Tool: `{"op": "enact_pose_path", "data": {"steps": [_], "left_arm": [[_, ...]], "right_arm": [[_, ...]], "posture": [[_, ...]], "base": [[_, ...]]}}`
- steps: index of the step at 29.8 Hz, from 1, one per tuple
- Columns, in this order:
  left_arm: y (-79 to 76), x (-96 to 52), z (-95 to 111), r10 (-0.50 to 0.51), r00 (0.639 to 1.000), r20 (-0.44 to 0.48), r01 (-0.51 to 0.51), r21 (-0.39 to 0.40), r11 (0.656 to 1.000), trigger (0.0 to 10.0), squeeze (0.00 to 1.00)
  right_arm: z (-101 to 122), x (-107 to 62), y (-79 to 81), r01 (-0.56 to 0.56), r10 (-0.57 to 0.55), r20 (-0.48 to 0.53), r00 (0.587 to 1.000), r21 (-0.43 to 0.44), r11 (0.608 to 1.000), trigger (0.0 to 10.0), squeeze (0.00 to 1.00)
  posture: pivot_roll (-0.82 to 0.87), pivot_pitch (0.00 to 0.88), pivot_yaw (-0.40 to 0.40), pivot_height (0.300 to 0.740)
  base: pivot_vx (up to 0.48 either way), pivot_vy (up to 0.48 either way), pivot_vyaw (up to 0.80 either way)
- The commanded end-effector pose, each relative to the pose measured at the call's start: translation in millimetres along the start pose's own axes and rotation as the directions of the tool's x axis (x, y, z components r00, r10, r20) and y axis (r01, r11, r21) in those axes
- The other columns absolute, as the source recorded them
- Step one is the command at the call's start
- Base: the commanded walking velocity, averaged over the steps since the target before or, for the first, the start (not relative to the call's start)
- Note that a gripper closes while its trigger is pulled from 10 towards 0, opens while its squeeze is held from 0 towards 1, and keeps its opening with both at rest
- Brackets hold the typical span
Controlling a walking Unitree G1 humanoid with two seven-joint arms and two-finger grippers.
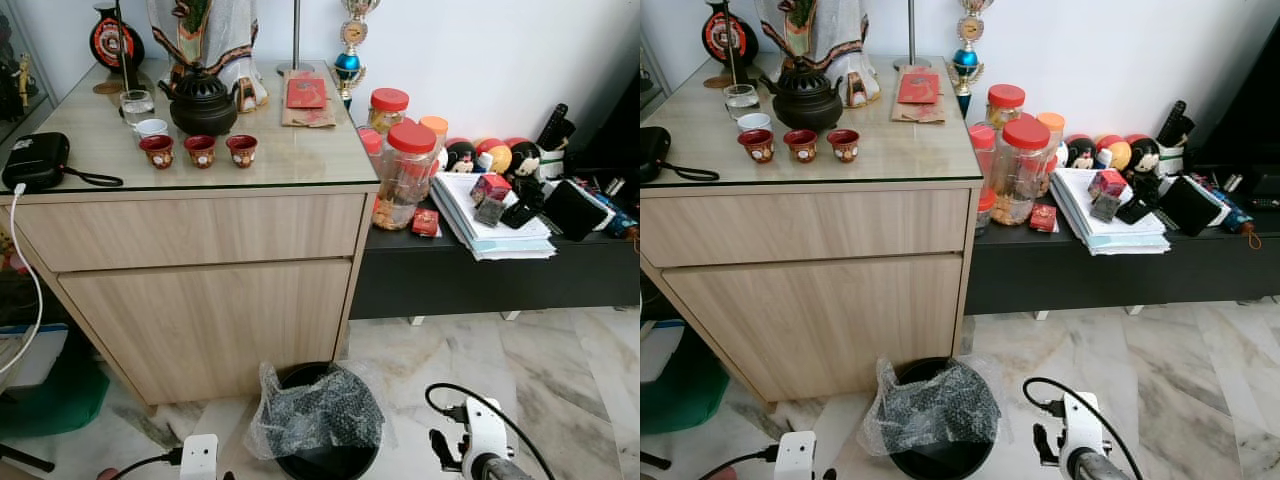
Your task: Picking trash to rubbish bin
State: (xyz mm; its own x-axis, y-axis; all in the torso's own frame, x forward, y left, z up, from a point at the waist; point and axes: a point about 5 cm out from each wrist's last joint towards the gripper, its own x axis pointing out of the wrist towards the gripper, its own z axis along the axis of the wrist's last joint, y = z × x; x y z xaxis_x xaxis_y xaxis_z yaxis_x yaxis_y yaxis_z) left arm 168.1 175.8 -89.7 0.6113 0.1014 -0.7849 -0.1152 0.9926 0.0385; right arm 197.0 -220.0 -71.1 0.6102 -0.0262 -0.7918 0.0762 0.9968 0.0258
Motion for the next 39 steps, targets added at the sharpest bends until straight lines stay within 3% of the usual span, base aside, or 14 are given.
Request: {"op": "enact_pose_path", "data": {"steps": [1, 13, 17, 39], "left_arm": [[-2.8, -0.4, -1.9, -0.005, 1.000, -0.008, 0.005, 0.019, 1.000, 10.0, 0.00], [-2.8, -0.4, -1.9, -0.005, 1.000, -0.008, 0.005, 0.019, 1.000, 10.0, 0.00], [-2.7, -1.8, -5.8, -0.019, 1.000, -0.006, 0.019, 0.014, 1.000, 10.0, 0.00], [-6.9, -2.1, -6.1, -0.024, 1.000, -0.003, 0.024, 0.004, 1.000, 10.0, 0.00]], "right_arm": [[2.4, -0.1, -2.5, 0.012, -0.012, 0.008, 1.000, 0.014, 1.000, 10.0, 0.00], [2.4, -0.1, -2.5, 0.012, -0.012, 0.008, 1.000, 0.014, 1.000, 10.0, 0.00], [-4.2, -0.3, 0.9, 0.025, -0.025, -0.002, 1.000, 0.045, 0.999, 10.0, 0.00], [-4.8, -0.9, -1.3, 0.029, -0.029, -0.002, 1.000, 0.048, 0.998, 10.0, 0.00]], "posture": [[0.03, 0.000, -0.086, 0.740], [0.03, 0.000, -0.086, 0.740], [0.04, 0.000, -0.082, 0.740], [0.04, 0.000, -0.092, 0.740]], "base": [[0.000, 0.000, 0.00], [0.000, 0.000, 0.00], [-0.354, 0.000, 0.00], [-0.407, 0.000, 0.00]]}}
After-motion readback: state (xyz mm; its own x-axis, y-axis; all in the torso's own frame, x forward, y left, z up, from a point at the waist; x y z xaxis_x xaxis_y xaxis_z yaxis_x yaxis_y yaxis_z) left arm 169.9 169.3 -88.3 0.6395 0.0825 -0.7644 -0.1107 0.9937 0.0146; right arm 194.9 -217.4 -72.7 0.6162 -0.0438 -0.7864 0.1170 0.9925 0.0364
